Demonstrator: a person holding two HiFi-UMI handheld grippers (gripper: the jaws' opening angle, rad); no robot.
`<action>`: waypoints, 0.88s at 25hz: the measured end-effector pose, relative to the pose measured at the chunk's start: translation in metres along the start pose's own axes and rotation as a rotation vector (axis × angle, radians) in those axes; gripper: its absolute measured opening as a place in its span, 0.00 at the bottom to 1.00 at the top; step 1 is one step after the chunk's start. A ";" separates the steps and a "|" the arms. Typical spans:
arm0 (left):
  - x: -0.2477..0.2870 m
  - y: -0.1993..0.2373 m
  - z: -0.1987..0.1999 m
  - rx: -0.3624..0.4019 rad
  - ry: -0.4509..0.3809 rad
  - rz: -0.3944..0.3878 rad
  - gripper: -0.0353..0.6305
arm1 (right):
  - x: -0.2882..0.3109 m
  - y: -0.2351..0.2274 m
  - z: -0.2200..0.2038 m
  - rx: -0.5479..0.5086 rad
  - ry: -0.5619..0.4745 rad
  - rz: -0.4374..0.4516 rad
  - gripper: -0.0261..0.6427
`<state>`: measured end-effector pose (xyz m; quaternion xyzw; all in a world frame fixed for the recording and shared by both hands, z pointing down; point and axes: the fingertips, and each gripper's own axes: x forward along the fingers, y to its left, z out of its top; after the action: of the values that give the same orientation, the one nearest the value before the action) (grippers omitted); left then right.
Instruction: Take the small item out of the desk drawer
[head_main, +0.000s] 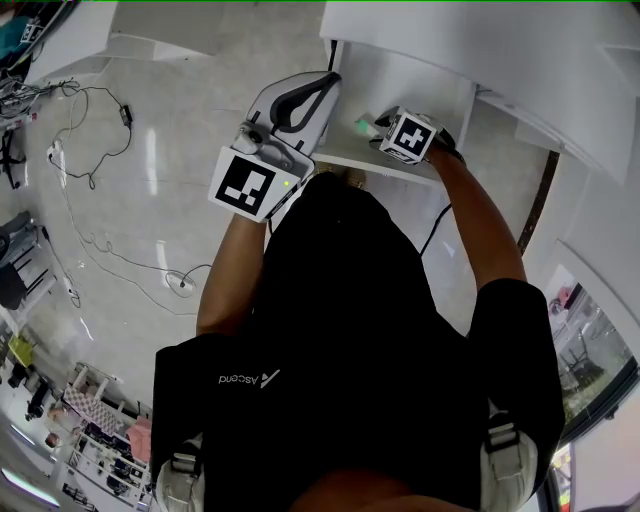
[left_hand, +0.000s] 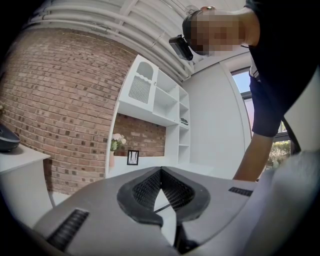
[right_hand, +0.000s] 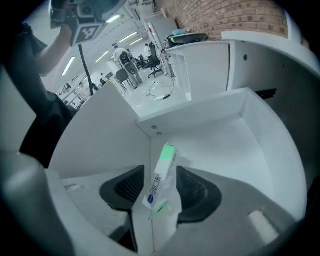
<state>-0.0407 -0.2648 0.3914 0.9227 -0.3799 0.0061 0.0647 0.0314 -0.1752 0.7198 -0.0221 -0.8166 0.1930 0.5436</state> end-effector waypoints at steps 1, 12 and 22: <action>0.000 0.001 0.000 0.001 0.003 -0.001 0.05 | 0.003 -0.001 -0.002 0.005 0.013 -0.002 0.33; -0.007 0.009 -0.003 -0.008 0.021 0.001 0.05 | 0.018 -0.008 -0.011 0.019 0.093 -0.022 0.28; -0.012 0.009 -0.003 -0.018 0.026 -0.024 0.05 | 0.004 -0.017 -0.009 0.032 0.096 -0.104 0.18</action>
<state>-0.0558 -0.2623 0.3946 0.9264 -0.3681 0.0139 0.0778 0.0408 -0.1873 0.7327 0.0199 -0.7863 0.1764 0.5919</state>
